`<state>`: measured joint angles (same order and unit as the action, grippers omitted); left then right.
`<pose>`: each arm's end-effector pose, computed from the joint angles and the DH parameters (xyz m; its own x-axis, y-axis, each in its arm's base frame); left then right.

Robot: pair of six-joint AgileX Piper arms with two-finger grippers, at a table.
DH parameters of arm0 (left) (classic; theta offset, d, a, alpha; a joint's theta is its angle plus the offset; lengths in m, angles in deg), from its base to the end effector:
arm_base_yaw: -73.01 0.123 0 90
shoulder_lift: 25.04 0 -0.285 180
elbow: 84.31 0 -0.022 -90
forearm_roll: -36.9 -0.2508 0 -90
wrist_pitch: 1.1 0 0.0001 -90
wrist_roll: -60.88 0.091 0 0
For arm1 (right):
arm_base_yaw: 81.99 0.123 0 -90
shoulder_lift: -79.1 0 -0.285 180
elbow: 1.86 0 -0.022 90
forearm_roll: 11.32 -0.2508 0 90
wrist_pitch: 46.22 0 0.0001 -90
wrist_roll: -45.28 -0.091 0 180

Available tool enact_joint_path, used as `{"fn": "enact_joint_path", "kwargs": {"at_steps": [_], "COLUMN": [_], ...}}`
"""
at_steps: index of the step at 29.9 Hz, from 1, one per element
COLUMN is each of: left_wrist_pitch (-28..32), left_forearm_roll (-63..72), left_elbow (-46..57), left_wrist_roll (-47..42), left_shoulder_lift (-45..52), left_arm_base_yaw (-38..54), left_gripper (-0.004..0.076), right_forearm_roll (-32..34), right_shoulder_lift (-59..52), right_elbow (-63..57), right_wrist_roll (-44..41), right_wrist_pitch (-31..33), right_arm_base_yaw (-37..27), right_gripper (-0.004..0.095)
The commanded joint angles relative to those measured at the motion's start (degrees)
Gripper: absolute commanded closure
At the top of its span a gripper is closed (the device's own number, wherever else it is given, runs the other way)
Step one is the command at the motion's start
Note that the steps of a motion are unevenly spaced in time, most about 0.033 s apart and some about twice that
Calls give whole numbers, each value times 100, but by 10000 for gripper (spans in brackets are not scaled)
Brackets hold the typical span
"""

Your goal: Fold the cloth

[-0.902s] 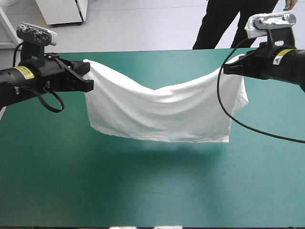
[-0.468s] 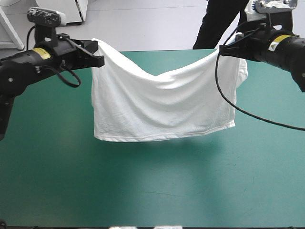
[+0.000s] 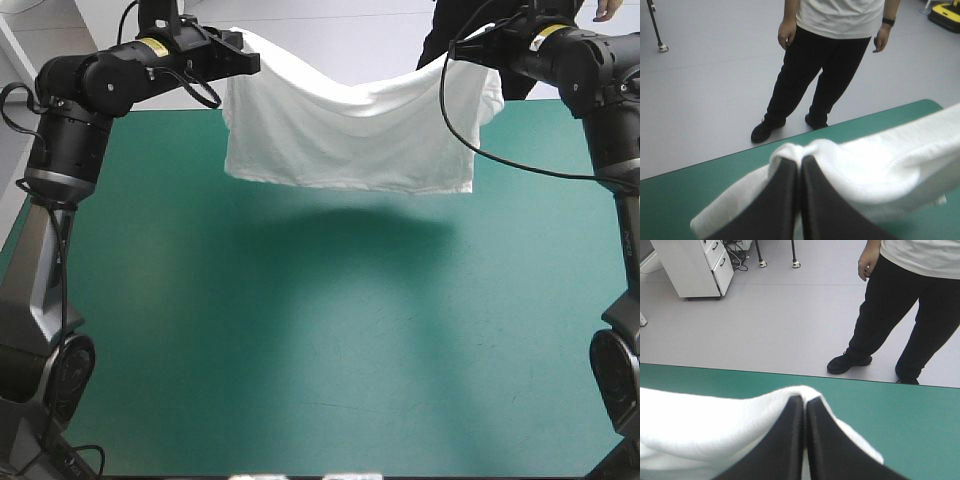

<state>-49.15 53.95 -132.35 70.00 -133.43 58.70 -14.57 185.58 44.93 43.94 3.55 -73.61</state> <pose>0.3651 -0.1136 0.5104 -0.3040 0.0342 -0.9521 0.4305 0.8964 -0.1052 0.3674 0.0581 0.5115 -0.3394 0.0106 -0.9406 -0.1659 0.9836 0.0710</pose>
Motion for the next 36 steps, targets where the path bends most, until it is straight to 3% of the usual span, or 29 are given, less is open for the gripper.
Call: {"fn": "enact_joint_path", "kwargs": {"at_steps": [1, 9, 18, 27, 36], "left_wrist_pitch": [-233, -877, -1193, -1299, -1407], "left_forearm_roll": [-117, -330, -303, -194, 106], "left_elbow": [-413, 746, 3303, 5144, 6260], "left_wrist_roll": [-4, -37, 74, 150, 291], "left_shoulder_lift": [52, 106, 849, 1699, 2129], "left_arm_base_yaw": [-25, -25, -25, -35, -35], "left_gripper": [734, 734, 734, 734, 734], "right_forearm_roll": [-251, 24, 132, -48, -435], "right_shoulder_lift": [-138, -164, -1075, -2156, -2777], "right_elbow": [214, -1133, -3848, -5744, -6826], "right_wrist_roll": [253, 253, 253, 253, 253], "right_wrist_pitch": [-281, 233, 214, 101, 181], "right_arm_base_yaw": [-110, -137, -145, -135, -124], "right_gripper": [925, 925, 925, 925, 925]}}
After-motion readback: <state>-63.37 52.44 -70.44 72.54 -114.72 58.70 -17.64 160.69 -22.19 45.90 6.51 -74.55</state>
